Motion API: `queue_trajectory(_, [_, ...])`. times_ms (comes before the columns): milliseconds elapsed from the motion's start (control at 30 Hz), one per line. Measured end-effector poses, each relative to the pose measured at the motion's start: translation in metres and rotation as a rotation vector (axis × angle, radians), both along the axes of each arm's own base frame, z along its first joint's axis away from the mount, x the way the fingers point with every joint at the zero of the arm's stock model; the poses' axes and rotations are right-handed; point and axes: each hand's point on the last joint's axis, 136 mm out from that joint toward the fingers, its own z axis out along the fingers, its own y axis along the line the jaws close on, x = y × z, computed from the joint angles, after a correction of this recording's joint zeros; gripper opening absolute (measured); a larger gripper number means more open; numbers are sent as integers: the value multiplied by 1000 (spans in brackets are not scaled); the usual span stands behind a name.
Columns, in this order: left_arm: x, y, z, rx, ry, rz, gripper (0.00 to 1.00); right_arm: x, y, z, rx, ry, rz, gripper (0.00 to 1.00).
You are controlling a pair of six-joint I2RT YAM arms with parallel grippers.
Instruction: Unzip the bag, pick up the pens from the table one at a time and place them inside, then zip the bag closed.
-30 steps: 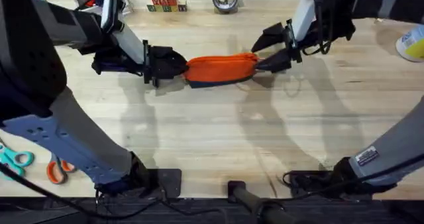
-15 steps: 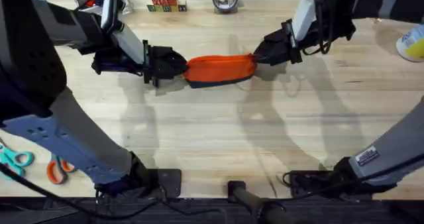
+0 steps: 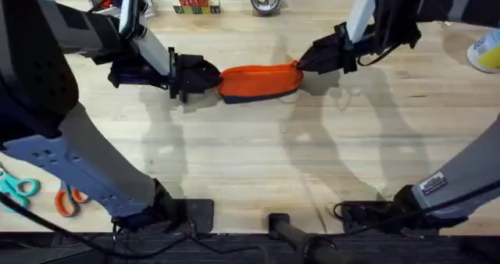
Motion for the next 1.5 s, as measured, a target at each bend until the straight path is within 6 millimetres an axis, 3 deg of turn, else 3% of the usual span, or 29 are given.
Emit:
queue_trajectory(300, [0, 0, 0, 0, 0, -1, 41, 2, 3, 25, 160, 13, -19, 31])
queue_trajectory(733, [0, 0, 0, 0, 0, -1, 41, 1, 7, 29, 184, 9, -9, 31])
queue_trajectory(1500, [0, 0, 0, 1, 1, -1, 41, -16, 85, 33, 207, -177, 220, 31])
